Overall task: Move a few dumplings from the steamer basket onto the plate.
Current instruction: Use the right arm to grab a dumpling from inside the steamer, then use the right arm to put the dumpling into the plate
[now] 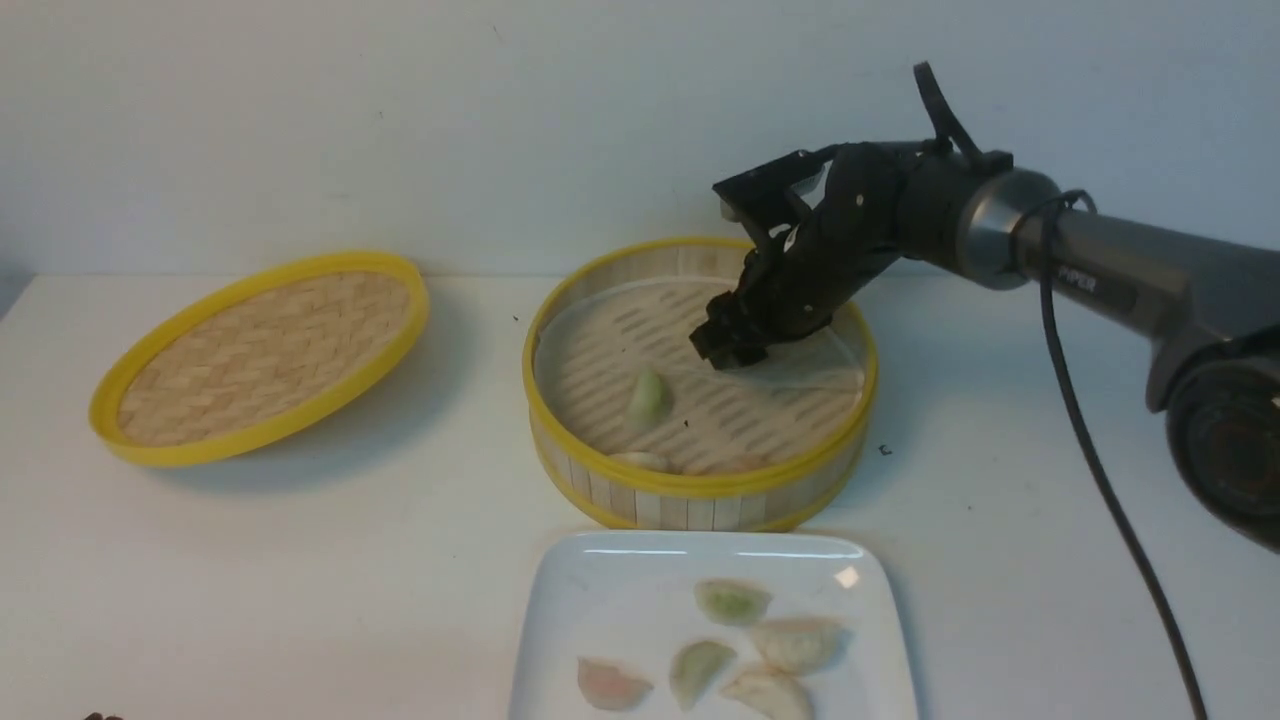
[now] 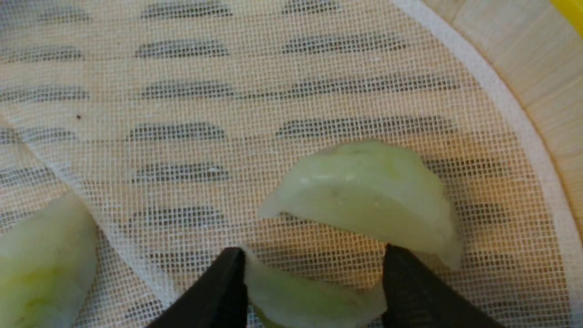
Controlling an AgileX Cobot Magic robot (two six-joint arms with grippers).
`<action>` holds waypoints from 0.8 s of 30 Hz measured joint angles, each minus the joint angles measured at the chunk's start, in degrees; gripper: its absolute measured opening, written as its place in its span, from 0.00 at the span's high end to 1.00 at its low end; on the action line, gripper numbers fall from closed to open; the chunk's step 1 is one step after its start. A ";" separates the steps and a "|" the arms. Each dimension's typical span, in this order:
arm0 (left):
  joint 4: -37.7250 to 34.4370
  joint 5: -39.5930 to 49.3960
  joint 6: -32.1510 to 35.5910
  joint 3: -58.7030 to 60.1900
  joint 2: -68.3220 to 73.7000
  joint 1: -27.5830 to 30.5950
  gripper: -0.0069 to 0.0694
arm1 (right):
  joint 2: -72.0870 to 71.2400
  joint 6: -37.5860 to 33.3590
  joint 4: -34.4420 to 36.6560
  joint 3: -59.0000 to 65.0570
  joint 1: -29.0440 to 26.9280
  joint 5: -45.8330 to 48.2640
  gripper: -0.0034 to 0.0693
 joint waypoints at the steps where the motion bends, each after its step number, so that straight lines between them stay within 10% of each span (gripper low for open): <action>1: 0.00 0.00 0.00 0.00 0.00 0.00 0.92 | 0.00 0.00 0.07 0.00 0.00 0.20 0.47; 24: 0.00 0.00 0.00 0.00 0.00 0.00 0.92 | -30.90 0.92 5.76 5.24 0.49 24.59 0.47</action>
